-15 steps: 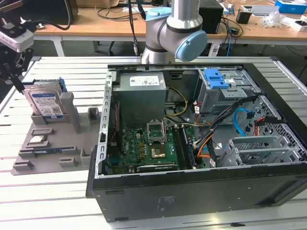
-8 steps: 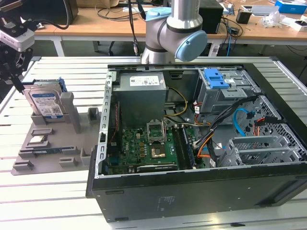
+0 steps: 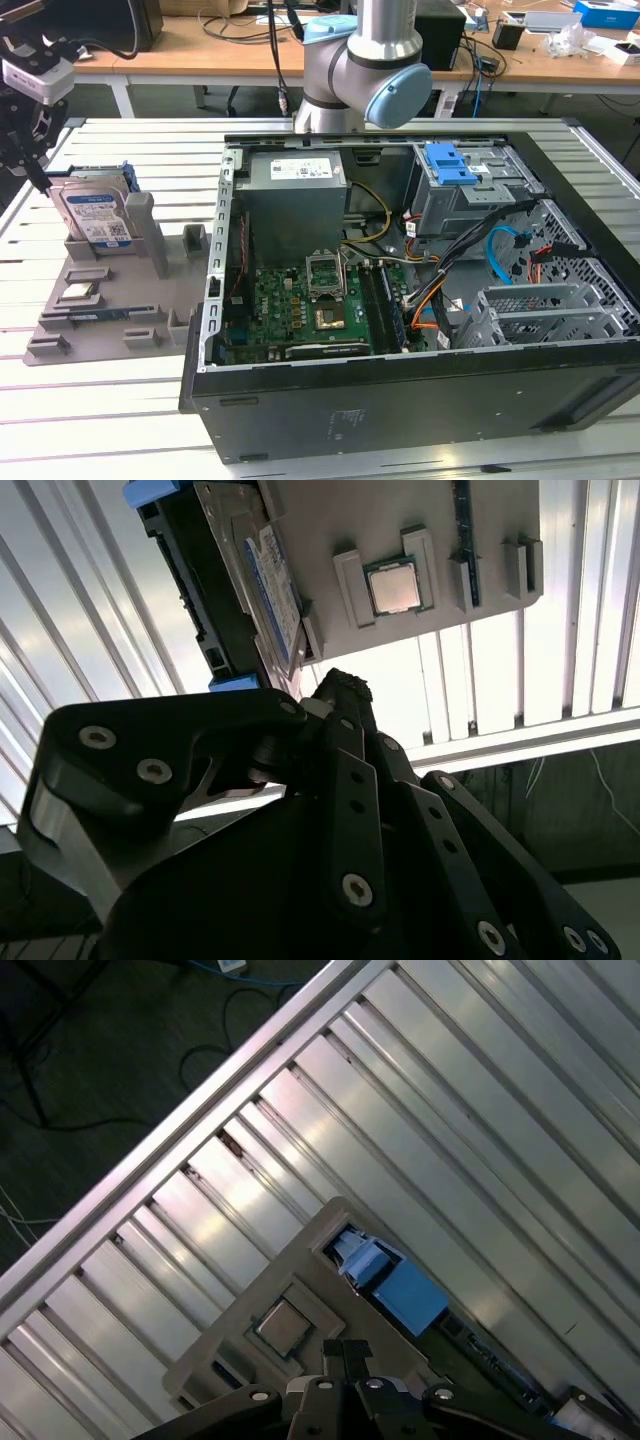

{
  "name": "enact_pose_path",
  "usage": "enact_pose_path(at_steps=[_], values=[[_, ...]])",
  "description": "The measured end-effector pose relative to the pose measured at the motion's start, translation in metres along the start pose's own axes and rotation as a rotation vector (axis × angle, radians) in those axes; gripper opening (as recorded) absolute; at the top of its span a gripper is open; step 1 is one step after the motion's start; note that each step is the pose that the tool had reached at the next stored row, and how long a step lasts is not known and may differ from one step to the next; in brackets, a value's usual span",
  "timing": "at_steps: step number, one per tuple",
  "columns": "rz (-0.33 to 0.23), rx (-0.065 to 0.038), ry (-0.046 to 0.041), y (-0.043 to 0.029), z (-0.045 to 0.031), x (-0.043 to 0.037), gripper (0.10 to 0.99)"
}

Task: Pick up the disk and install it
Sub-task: 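Pick up the disk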

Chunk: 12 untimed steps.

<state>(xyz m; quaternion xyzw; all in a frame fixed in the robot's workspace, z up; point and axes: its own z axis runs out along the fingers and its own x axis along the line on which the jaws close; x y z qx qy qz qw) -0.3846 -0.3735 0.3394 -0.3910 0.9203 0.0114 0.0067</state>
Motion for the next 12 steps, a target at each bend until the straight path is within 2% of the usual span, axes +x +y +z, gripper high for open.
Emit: enact_pose_path(at_steps=[12], values=[[-0.058, -0.001, 0.0009, 0.0, 0.0, 0.0, 0.106]])
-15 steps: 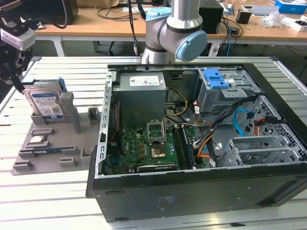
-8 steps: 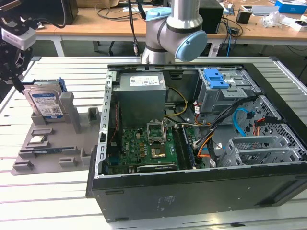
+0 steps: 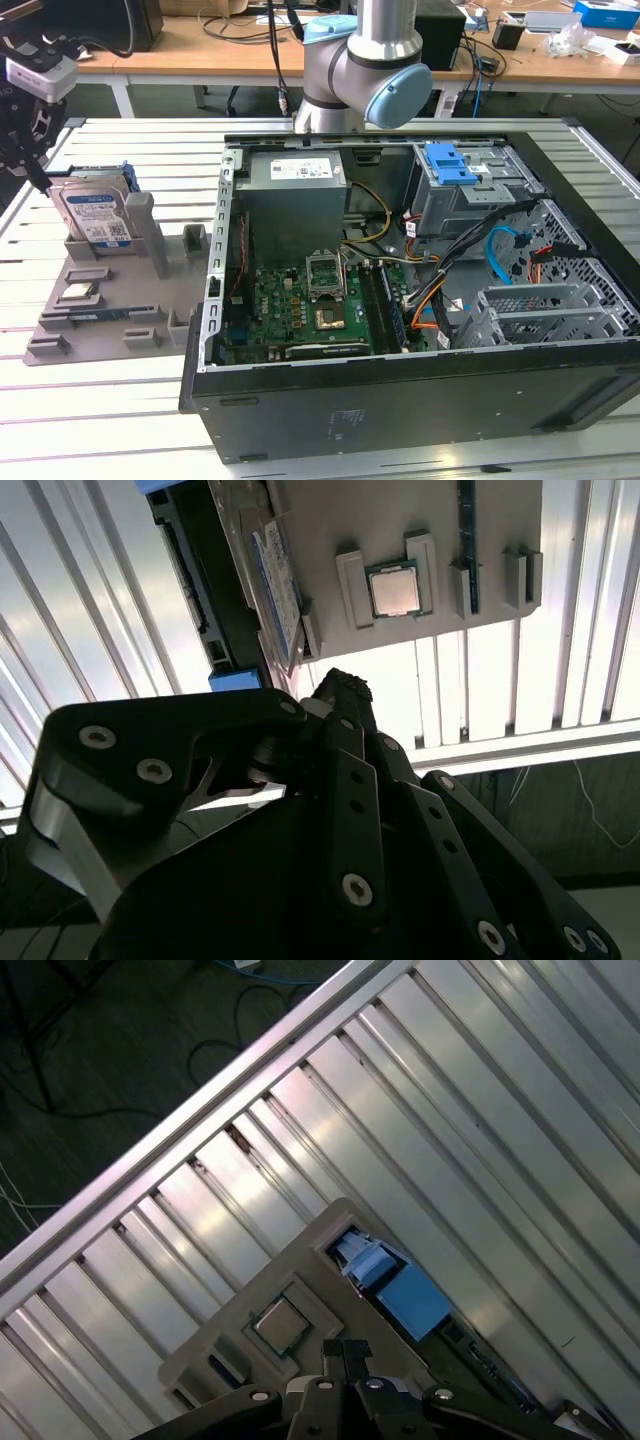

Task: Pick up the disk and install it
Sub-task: 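Pick up the disk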

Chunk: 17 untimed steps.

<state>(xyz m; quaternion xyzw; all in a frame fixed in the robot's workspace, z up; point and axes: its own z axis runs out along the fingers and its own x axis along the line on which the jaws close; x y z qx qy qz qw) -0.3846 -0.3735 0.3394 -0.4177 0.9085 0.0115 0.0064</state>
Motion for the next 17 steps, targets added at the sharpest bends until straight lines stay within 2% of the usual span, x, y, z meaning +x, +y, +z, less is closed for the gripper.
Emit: enact_pose_path(at_steps=[17], values=[[-0.09, -0.002, 0.0014, 0.0, 0.0, 0.0, 0.106]])
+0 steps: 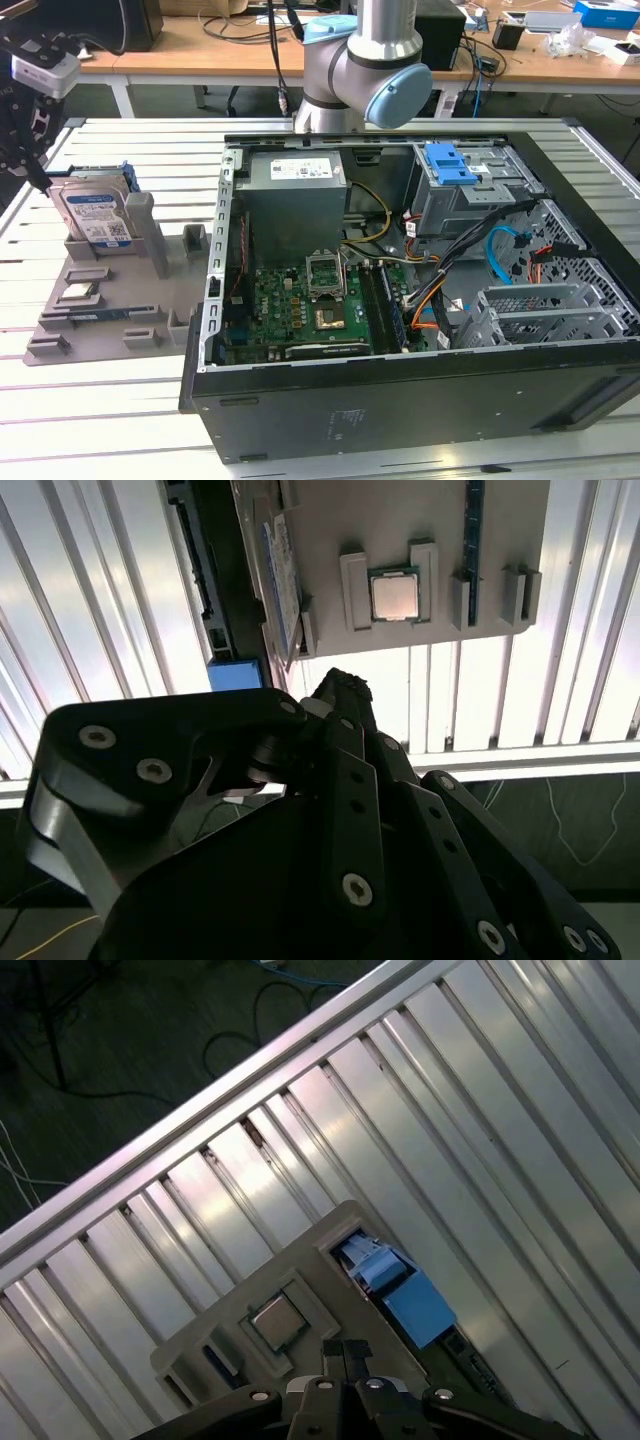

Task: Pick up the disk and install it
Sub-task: 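Pick up the disk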

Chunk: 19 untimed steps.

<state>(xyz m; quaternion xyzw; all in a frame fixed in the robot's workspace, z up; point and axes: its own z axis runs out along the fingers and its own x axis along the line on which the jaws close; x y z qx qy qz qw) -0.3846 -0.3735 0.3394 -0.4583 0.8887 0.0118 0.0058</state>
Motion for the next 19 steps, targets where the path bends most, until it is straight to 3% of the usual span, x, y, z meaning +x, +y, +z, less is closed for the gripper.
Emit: enact_pose_path(at_steps=[19], values=[[-0.09, -0.002, 0.0014, 0.0, 0.0, 0.0, 0.106]])
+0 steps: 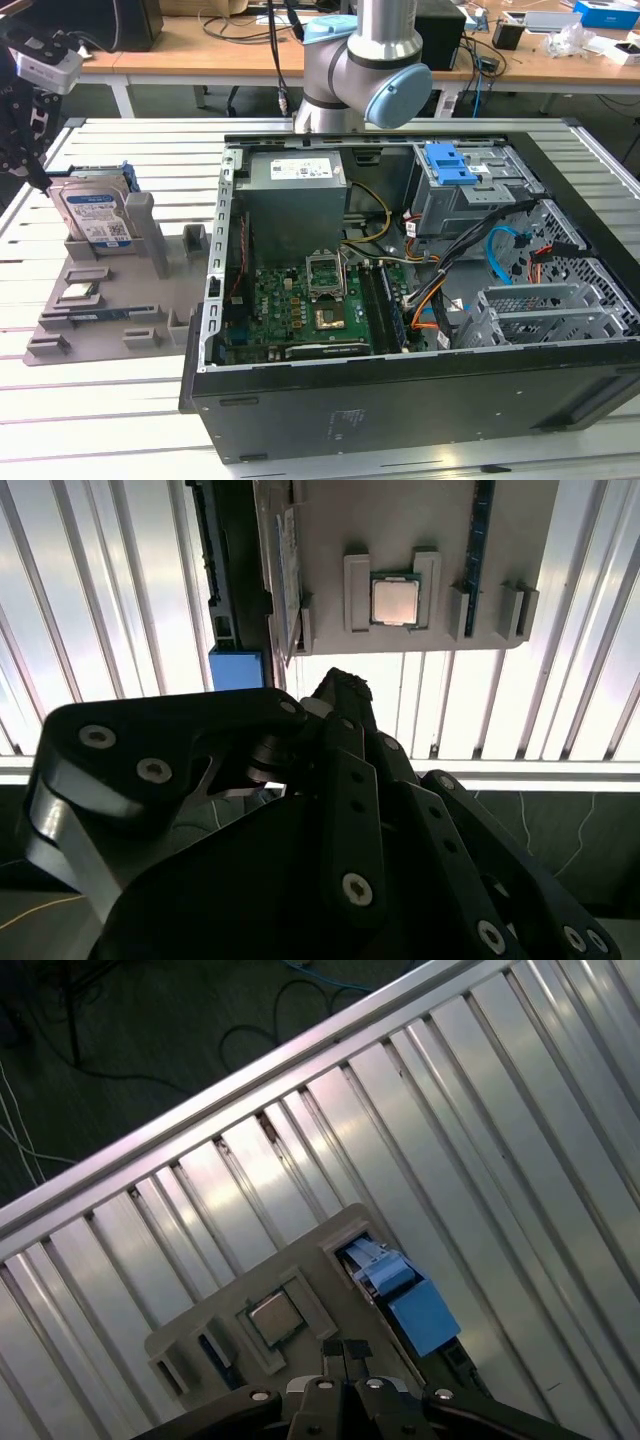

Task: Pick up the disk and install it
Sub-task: 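Pick up the disk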

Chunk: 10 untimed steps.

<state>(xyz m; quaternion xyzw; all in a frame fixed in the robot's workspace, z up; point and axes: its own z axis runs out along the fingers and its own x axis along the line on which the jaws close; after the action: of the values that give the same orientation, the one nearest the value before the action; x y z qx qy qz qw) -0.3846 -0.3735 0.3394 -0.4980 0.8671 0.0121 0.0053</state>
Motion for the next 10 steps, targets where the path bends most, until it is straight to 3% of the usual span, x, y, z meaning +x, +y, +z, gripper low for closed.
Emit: enact_pose_path(at_steps=[10], values=[[-0.042, -0.001, 0.0006, 0.0, 0.0, 0.0, 0.106]])
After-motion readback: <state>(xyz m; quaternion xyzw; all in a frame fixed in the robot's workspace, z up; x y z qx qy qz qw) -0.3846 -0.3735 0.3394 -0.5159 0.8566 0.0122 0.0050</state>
